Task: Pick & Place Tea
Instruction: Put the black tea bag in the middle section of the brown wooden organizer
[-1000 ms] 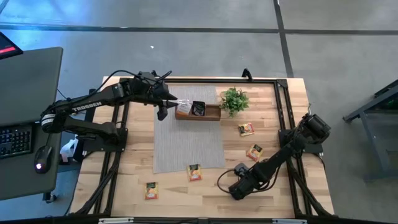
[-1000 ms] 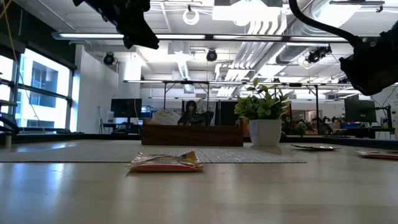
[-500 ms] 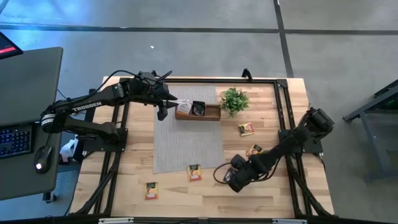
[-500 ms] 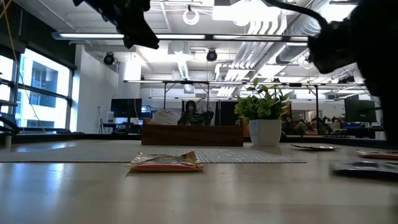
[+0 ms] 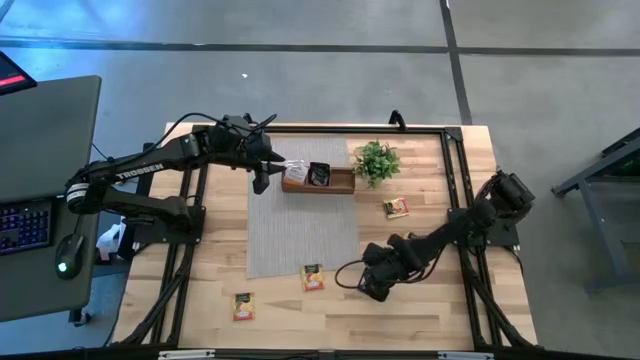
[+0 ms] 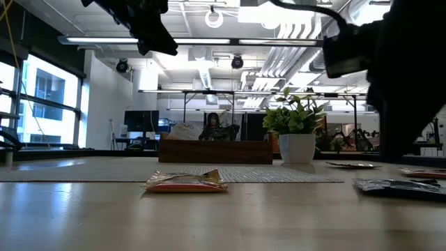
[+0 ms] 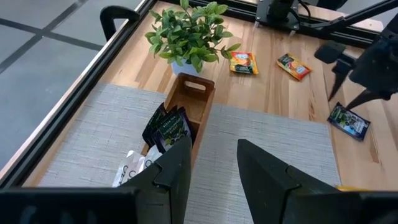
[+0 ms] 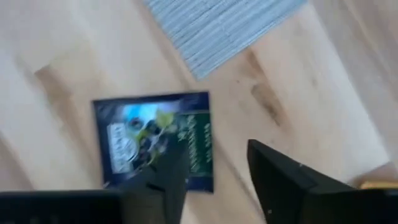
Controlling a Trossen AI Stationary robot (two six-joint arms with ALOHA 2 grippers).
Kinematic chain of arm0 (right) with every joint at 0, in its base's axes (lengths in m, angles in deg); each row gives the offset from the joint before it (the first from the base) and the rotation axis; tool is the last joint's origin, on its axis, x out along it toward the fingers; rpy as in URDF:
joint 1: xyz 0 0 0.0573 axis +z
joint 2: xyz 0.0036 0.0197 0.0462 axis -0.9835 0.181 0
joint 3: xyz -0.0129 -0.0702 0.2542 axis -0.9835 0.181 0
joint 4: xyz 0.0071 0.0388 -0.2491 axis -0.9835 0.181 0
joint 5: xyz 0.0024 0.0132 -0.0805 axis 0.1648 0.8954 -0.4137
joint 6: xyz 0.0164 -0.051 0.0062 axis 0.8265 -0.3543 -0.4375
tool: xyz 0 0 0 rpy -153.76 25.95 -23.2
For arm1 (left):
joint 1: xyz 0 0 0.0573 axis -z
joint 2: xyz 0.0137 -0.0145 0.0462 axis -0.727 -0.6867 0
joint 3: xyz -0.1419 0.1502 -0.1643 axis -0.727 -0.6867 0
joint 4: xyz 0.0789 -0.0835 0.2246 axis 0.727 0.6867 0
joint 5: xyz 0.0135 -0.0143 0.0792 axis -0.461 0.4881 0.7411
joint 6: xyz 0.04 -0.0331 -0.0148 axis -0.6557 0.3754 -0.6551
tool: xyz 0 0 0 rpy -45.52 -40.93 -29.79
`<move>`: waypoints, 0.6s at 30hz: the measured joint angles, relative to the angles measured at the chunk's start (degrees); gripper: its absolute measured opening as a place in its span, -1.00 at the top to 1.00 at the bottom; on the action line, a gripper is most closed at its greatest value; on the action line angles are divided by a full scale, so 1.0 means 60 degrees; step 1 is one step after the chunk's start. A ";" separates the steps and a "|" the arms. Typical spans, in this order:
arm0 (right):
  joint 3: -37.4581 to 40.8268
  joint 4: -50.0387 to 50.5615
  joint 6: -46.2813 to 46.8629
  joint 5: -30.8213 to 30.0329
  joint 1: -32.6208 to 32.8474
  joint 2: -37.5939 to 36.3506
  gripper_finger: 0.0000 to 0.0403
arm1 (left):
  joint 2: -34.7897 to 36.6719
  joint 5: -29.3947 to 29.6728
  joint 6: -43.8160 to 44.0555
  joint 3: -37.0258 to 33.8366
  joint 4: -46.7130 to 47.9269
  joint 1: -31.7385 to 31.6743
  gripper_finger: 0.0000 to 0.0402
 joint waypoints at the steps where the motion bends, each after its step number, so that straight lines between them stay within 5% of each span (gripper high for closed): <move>1: 0.0000 -0.0007 -0.0092 0.0009 -0.0061 0.0044 0.16 | 0.0000 0.0000 0.0000 0.0000 0.0006 0.0000 0.36; 11: -0.0068 -0.0663 -0.0714 0.0494 -0.0086 0.1149 -0.11 | 0.0000 -0.0014 0.0004 0.0000 0.0246 0.0000 0.36; 14: -0.0100 -0.0276 -0.0760 0.0487 -0.0089 0.1255 0.02 | 0.0000 -0.0011 0.0004 0.0000 0.0245 0.0000 0.36; 18: -0.0102 -0.0157 -0.0793 0.0526 -0.0143 0.1268 0.43 | 0.0000 0.0021 0.0004 0.0000 0.0256 0.0000 0.36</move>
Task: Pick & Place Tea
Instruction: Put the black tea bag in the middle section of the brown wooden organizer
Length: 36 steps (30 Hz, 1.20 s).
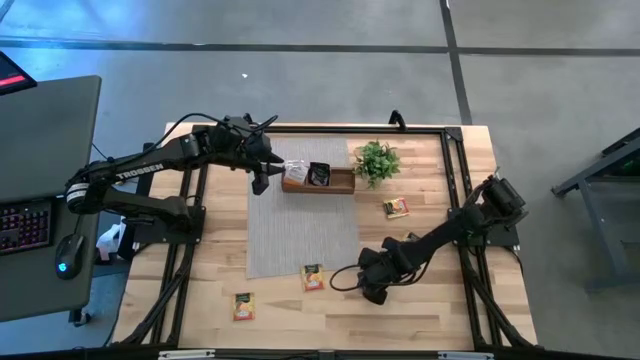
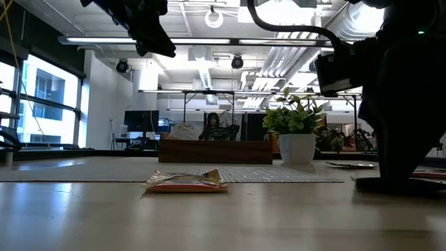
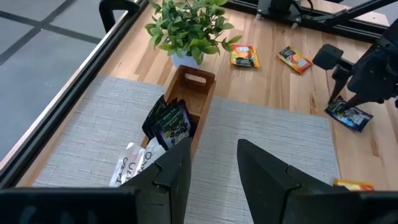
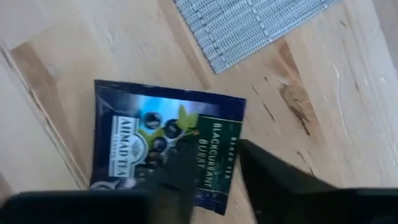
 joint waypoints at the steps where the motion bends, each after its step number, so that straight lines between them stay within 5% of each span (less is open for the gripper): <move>1: 0.0000 -0.0007 -0.0060 0.0034 -0.0038 0.0000 0.56 | 0.0000 0.0000 0.0000 0.0000 0.0007 0.0000 0.36; 5: 0.0033 -0.0030 -0.0579 0.0231 -0.0231 -0.0047 0.95 | 0.0000 0.0032 0.0003 0.0000 0.0000 0.0000 0.36; 8: 0.0098 -0.0017 -0.0851 -0.0091 -0.0415 -0.0417 0.87 | 0.0000 0.0033 0.0003 0.0000 -0.0105 0.0000 0.36; 12: 0.0171 -0.0017 -0.2134 -0.2115 -0.0797 -0.1107 0.91 | 0.0000 -0.0008 0.0007 0.0000 -0.0229 0.0000 0.36; 17: 0.0134 -0.1595 -0.6655 -0.5679 -0.1485 -0.1403 0.96 | 0.0000 -0.0010 -0.0211 0.0000 -0.0451 0.0000 0.36; 20: 0.0113 -0.3762 -1.0323 -0.6586 -0.2282 -0.1427 0.93 | 0.0000 -0.0010 -0.0248 0.0000 -0.0468 0.0000 0.36; 27: 0.0104 -0.7081 -1.5289 -0.5416 -0.4507 -0.1443 0.98 | 0.0000 -0.0014 -0.0276 0.0000 -0.0445 0.0000 0.36; 36: 0.0098 -0.7871 -1.5602 -0.3327 -0.6072 -0.1151 0.98 | 0.0000 0.0030 -0.0581 0.0000 -0.0417 0.0000 0.36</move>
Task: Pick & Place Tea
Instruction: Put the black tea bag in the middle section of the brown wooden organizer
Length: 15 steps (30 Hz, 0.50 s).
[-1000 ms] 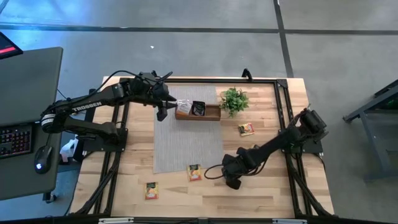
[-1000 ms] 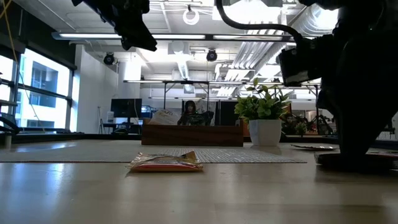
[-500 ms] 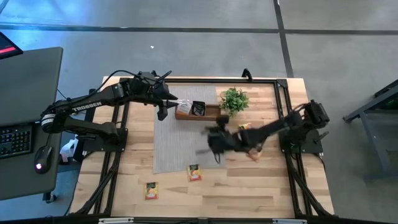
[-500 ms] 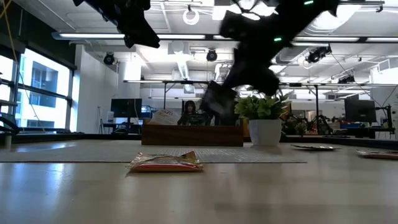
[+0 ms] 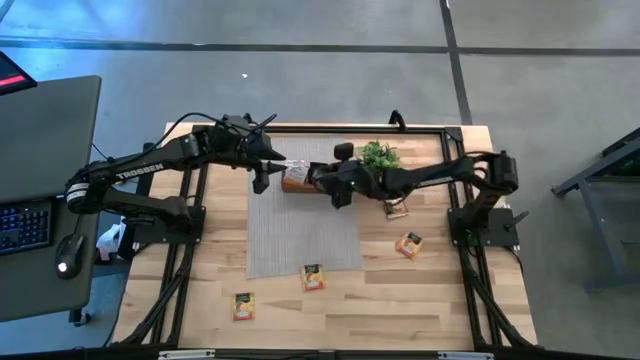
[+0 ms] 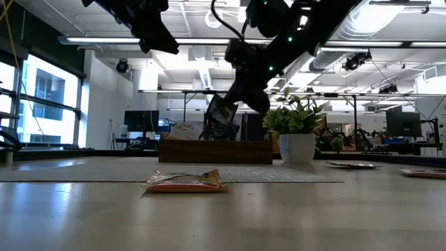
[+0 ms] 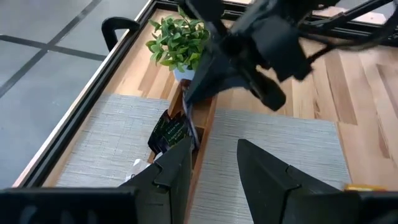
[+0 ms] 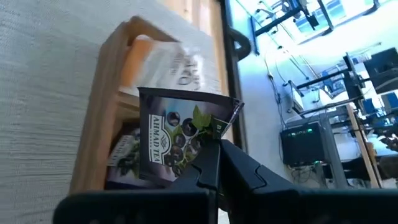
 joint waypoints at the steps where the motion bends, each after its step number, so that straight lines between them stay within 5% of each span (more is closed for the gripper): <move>1: 0.0000 -0.0127 -0.0070 0.0023 -0.0021 0.0176 0.98 | 0.0000 0.0001 -0.0003 0.0000 0.0001 -0.0001 0.36; 9: 0.0000 -0.0209 -0.0409 -0.1105 -0.0027 0.0889 0.96 | 0.0000 0.0361 0.0001 0.0000 -0.0002 0.0000 0.36; 15: 0.0000 -0.0160 -0.0371 -0.0412 -0.0027 0.0896 0.87 | 0.0000 0.0466 0.0000 0.0000 0.0002 -0.0004 0.36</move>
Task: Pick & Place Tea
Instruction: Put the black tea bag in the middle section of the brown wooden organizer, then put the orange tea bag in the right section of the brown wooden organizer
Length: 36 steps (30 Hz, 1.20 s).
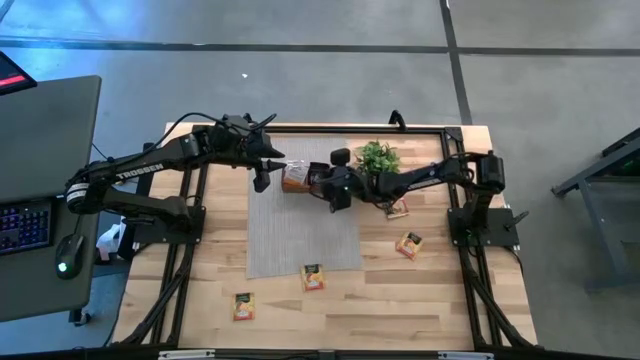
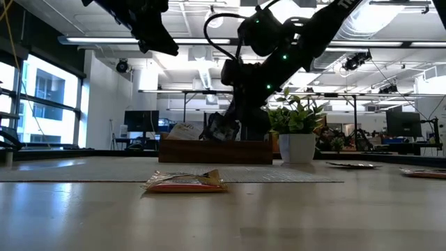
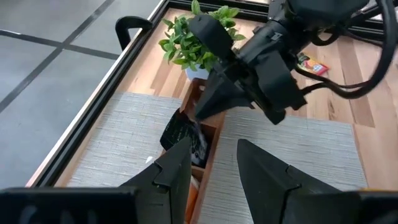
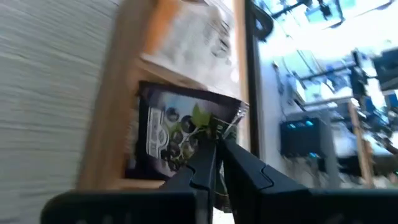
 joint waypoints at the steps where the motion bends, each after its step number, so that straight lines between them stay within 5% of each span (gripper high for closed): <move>1: 0.0000 0.0007 0.0046 0.0206 0.0000 -0.0002 0.85 | 0.0000 0.0000 -0.0002 0.0000 -0.0001 0.0000 0.36; 14: -0.0015 -0.0076 0.0805 -0.0166 -0.0033 0.0000 0.35 | 0.0000 -0.0044 0.0074 0.0000 0.0003 0.0000 0.36; 25: -0.0019 -0.0582 0.1664 0.0017 0.1007 -0.0799 0.33 | 0.0000 -0.0191 0.0081 0.0000 0.0155 0.0004 0.36; 31: -0.0029 0.1975 0.3154 -0.0166 0.1665 -0.1656 0.34 | 0.0000 -0.1102 0.0107 0.0000 0.0107 0.0110 0.36; 36: -0.0029 0.5529 0.6864 0.0832 0.1711 -0.2690 0.34 | -0.0004 -0.0640 0.0349 -0.0004 -0.0010 0.0747 0.36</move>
